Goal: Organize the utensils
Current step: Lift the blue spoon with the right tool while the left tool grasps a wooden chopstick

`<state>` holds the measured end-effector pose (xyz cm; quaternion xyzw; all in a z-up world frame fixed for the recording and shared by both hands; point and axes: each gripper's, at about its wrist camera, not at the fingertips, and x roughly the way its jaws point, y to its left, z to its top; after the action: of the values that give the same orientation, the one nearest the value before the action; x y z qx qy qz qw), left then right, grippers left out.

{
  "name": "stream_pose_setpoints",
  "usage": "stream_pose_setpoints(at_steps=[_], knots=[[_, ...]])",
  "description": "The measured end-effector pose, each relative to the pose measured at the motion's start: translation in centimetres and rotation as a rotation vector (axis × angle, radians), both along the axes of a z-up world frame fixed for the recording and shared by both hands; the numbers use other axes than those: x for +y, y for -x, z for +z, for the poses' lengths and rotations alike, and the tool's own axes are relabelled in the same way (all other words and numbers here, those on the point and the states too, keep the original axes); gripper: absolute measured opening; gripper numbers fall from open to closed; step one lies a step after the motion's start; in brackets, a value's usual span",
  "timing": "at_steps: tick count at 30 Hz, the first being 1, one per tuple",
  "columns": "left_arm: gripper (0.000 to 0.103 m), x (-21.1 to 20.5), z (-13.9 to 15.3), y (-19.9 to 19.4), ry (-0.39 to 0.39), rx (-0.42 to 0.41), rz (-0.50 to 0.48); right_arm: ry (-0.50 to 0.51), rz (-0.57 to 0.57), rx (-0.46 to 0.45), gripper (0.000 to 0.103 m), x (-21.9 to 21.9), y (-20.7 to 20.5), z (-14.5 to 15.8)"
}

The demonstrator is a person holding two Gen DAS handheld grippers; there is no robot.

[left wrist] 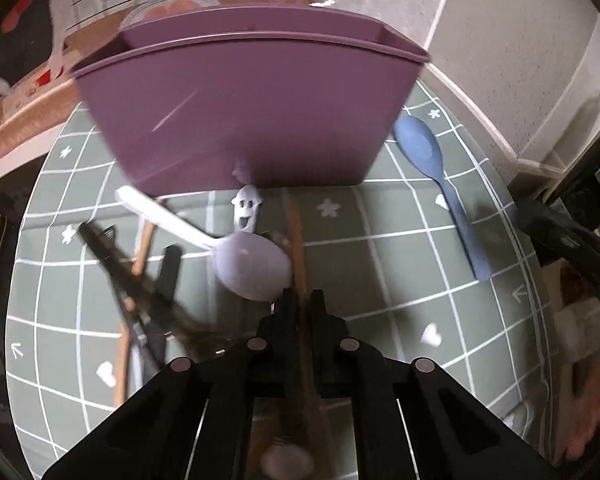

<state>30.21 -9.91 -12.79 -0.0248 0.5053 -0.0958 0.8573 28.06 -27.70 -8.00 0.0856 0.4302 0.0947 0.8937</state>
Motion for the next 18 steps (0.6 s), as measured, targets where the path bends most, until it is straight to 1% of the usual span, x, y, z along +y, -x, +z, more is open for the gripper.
stream_pose_setpoints(at_steps=[3, 8, 9, 11, 13, 15, 17, 18], knots=[[0.006, 2.9, 0.8, 1.0, 0.056, -0.023, -0.001, 0.025, -0.005, 0.042, 0.023, 0.7, -2.0, -1.3], [0.006, 7.2, 3.1, 2.4, 0.157, -0.083, 0.026, 0.191, -0.031, 0.092, 0.023, 2.1, -5.7, -4.1], [0.006, 8.3, 3.8, 2.7, 0.181, -0.100, 0.034, 0.192, -0.039, 0.103, 0.023, 2.0, -6.3, -4.5], [0.006, 9.3, 4.8, 3.1, 0.211, -0.125, 0.044, 0.157, -0.048, 0.127, 0.023, 1.6, -7.3, -5.2], [0.006, 10.3, 5.9, 3.1, 0.234, -0.142, 0.050, 0.120, -0.071, 0.128, 0.024, 1.1, -8.3, -5.5], [0.006, 11.2, 6.7, 3.7, 0.256, -0.158, 0.053, 0.087, -0.070, 0.127, 0.025, 1.0, -9.4, -5.7], [0.006, 11.8, 7.4, 3.6, 0.268, -0.168, 0.060, 0.082, -0.044, 0.114, 0.026, 1.3, -10.3, -5.9], [0.006, 12.1, 7.7, 3.7, 0.274, -0.175, 0.062, 0.108, -0.037, 0.105, 0.027, 1.6, -10.8, -6.0]])
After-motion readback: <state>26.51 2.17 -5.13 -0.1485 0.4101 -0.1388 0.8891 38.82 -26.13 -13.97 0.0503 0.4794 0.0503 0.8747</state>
